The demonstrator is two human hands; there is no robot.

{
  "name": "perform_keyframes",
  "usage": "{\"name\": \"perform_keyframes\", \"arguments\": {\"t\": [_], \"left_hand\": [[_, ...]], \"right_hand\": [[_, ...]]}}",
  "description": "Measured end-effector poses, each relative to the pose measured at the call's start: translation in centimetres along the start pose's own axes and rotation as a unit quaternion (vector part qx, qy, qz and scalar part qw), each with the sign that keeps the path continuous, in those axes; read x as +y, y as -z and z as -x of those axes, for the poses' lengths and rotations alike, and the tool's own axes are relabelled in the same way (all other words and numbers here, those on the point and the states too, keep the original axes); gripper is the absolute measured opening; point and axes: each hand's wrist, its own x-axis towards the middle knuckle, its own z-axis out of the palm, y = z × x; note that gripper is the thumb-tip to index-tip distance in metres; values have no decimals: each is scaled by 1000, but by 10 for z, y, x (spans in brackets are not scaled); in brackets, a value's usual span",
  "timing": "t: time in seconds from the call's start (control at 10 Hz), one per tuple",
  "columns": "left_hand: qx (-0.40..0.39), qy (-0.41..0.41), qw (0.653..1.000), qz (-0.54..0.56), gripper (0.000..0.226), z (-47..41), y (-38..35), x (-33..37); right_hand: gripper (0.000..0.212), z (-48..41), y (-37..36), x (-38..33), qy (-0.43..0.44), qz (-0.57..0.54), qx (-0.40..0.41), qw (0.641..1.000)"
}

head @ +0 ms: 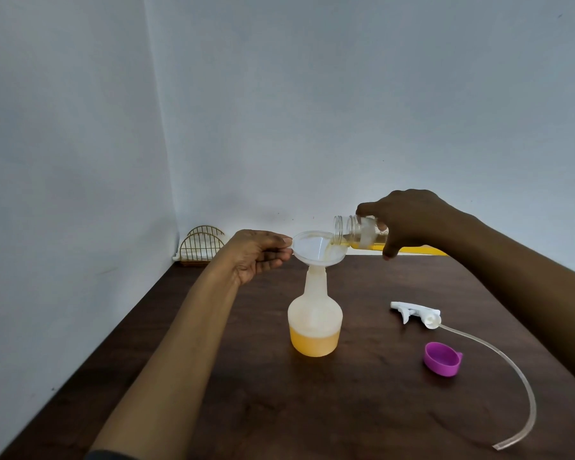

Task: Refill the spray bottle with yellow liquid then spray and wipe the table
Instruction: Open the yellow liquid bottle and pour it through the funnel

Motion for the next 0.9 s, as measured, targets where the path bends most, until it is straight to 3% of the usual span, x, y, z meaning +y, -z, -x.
{"name": "perform_keyframes", "arguments": {"t": [0.9], "left_hand": [[3, -2, 1000, -2, 7, 2, -1, 1]], "right_hand": [[74, -1, 3, 0, 3, 5, -8, 1000]]}}
